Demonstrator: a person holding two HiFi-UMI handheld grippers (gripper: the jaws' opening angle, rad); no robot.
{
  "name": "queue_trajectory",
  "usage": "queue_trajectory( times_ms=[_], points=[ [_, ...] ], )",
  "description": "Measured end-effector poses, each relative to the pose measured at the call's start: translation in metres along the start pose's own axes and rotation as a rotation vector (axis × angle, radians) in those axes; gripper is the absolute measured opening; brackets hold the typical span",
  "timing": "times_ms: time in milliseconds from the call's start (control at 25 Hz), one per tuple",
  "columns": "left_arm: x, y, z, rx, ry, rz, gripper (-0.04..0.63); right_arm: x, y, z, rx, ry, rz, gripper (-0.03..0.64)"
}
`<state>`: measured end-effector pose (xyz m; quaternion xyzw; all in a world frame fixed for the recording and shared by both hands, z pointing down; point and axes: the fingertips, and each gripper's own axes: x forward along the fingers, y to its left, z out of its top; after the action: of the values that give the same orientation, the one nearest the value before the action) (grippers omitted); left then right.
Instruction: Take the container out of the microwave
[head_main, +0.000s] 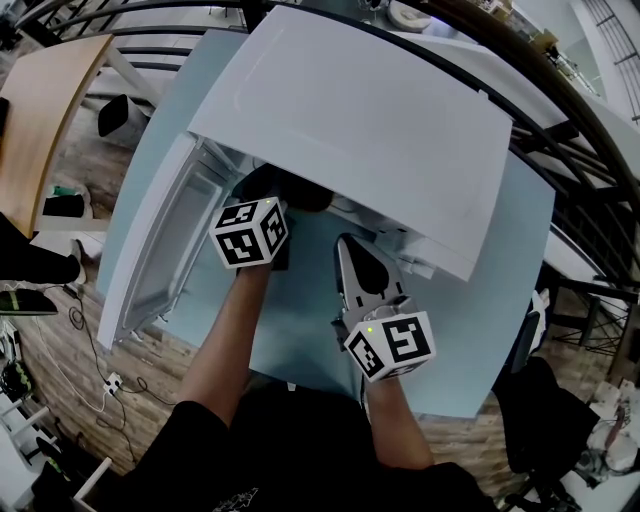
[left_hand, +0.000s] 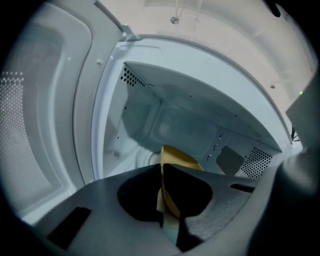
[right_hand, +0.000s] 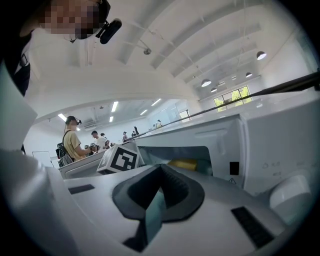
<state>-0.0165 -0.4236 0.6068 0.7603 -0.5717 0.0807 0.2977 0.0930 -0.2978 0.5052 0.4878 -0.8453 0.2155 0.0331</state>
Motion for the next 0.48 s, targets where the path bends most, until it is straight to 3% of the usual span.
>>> queue_trajectory(
  times_ms=[480],
  points=[
    [-0.03, -0.005, 0.003, -0.008, -0.017, -0.039, 0.025, -0.013, 0.015, 0.006, -0.003, -0.016, -0.018, 0.006]
  ],
)
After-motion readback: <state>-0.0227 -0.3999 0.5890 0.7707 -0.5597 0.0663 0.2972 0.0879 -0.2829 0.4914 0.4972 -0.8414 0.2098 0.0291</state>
